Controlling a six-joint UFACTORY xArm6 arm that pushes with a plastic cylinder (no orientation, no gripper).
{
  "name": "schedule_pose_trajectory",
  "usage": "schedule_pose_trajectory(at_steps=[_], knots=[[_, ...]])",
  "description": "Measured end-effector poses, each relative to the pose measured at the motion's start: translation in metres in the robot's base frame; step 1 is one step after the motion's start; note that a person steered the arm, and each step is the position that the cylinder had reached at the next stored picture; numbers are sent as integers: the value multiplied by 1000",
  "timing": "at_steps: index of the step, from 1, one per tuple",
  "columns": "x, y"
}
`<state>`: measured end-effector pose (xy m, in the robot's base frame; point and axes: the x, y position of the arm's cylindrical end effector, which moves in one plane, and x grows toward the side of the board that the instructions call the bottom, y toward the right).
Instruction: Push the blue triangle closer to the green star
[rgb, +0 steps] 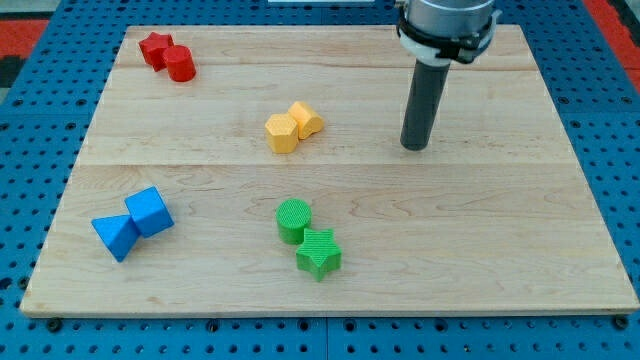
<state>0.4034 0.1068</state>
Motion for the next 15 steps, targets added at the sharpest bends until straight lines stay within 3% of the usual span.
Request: schedule_pose_trajectory(at_steps=[1,3,4,8,9,10,13,14,15], knots=[[-15,-4],[32,-30],[57,-82],[47,-357],[87,-397],[117,-395],[119,-297],[121,-352],[125,-366]])
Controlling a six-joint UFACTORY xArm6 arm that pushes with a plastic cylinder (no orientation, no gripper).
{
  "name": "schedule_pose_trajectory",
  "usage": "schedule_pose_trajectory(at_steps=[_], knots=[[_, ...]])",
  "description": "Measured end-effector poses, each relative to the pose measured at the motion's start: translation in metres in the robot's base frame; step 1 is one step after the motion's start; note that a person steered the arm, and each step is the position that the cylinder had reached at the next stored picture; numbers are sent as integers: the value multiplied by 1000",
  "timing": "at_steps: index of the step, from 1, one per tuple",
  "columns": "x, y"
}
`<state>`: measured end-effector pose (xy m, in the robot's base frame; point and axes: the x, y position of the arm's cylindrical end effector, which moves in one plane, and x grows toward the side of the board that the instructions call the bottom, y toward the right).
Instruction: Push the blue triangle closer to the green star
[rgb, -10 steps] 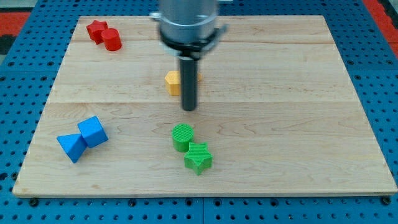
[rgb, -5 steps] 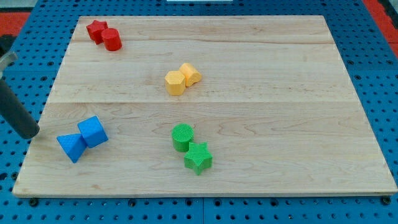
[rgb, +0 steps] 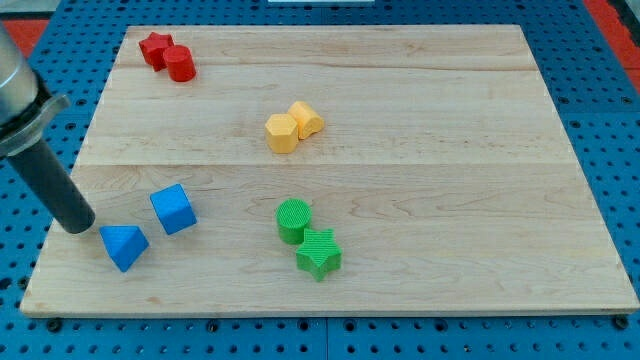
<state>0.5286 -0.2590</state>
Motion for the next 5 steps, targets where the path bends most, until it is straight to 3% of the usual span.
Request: schedule_pose_trajectory(at_steps=[3,4,5], knots=[[23,34],[32,-1],[28,68]])
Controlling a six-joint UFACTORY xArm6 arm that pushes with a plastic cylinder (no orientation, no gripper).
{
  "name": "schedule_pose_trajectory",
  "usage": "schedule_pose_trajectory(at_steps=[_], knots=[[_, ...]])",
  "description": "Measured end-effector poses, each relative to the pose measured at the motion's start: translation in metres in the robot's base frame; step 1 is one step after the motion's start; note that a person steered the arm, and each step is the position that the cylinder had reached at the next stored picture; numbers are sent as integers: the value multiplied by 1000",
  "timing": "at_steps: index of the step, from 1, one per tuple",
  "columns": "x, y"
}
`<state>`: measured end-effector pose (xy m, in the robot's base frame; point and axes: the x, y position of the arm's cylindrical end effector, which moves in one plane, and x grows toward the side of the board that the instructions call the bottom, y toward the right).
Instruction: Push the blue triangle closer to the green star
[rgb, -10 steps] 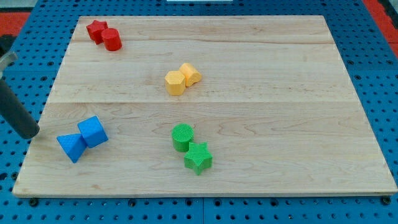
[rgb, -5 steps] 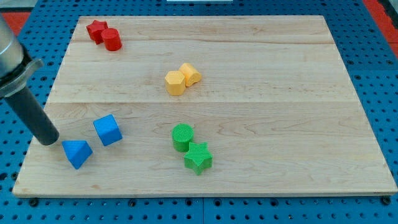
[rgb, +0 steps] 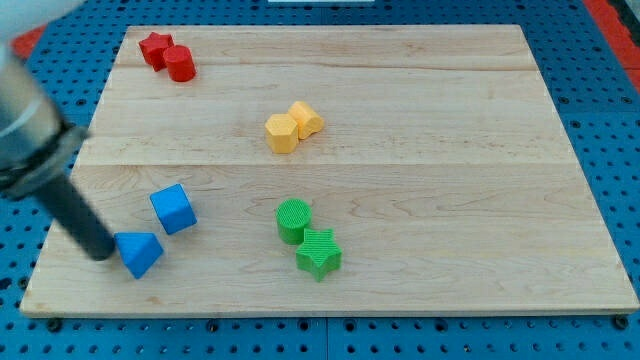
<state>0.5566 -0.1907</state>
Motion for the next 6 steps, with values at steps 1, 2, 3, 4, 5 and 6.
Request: schedule_pose_trajectory(at_steps=[1,2,3,4,5,6], knots=[[16,50],[31,23],[18,67],[19,99],[19,88],[16,-32]])
